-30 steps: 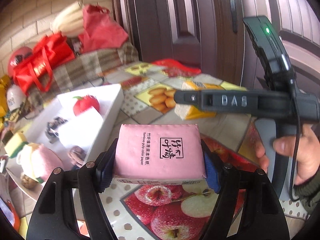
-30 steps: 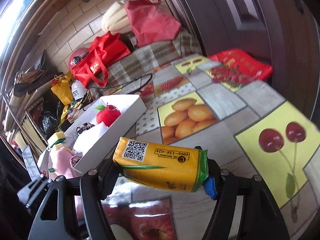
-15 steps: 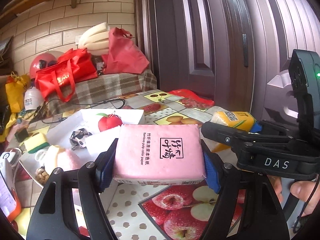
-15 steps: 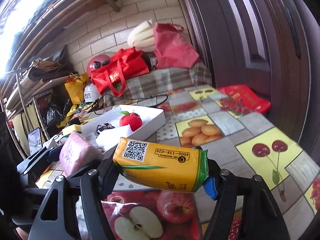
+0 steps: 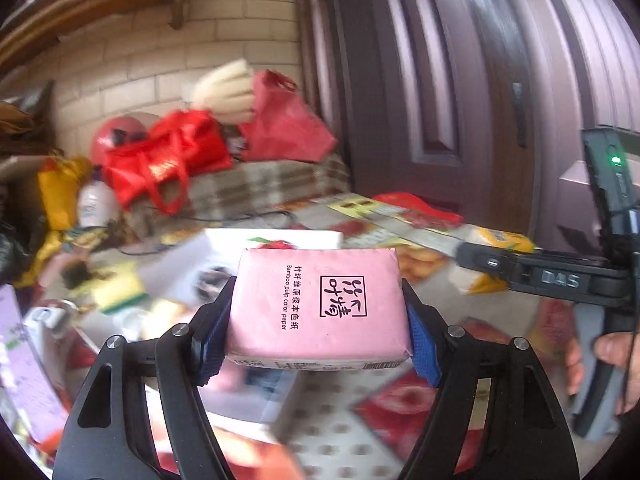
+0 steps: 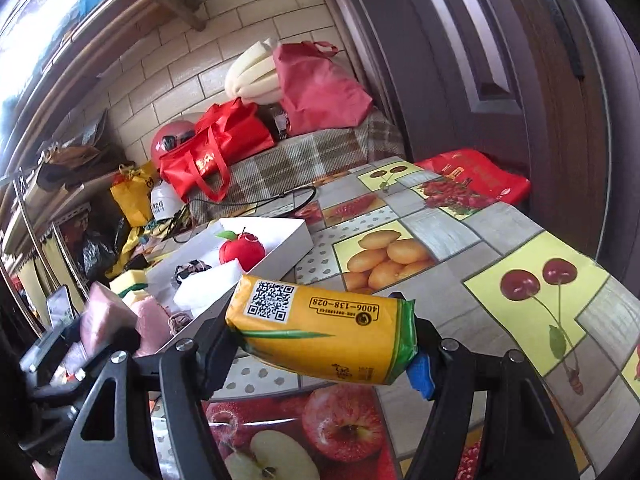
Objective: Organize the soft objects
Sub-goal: 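Carry the tissue pack over the box with left tool while right tool carries the juice box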
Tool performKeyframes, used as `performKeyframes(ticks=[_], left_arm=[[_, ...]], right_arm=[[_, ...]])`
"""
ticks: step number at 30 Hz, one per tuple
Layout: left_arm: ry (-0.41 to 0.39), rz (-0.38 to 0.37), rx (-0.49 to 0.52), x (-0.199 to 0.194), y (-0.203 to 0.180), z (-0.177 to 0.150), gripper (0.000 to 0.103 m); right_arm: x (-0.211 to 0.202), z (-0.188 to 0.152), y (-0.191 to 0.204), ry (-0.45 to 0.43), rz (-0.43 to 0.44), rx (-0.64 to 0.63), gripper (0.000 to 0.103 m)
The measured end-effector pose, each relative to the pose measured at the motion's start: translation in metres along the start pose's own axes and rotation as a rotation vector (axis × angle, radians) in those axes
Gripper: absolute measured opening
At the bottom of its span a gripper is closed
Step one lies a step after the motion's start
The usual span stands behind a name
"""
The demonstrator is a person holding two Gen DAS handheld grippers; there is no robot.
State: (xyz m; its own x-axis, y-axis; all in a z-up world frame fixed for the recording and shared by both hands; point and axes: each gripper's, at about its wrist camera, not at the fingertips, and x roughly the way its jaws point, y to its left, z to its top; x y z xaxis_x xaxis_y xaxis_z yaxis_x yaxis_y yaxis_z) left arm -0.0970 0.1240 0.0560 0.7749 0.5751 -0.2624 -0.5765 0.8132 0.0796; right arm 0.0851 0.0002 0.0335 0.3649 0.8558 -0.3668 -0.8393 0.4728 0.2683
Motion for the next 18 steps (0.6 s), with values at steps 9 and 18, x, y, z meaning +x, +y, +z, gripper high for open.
performKeyframes(ticks=[9, 18], left_arm=[[0.020, 0.192, -0.173, 0.012, 0.103, -0.008, 0.075], [0.054, 0.238, -0.161, 0.038, 0.124, -0.008, 0.075]], right_arm=[[0.026, 0.004, 0.049, -0.028, 0.020, -0.158, 0.071], [0.065, 0.006, 0.098, -0.003, 0.197, -0.188, 0.071]])
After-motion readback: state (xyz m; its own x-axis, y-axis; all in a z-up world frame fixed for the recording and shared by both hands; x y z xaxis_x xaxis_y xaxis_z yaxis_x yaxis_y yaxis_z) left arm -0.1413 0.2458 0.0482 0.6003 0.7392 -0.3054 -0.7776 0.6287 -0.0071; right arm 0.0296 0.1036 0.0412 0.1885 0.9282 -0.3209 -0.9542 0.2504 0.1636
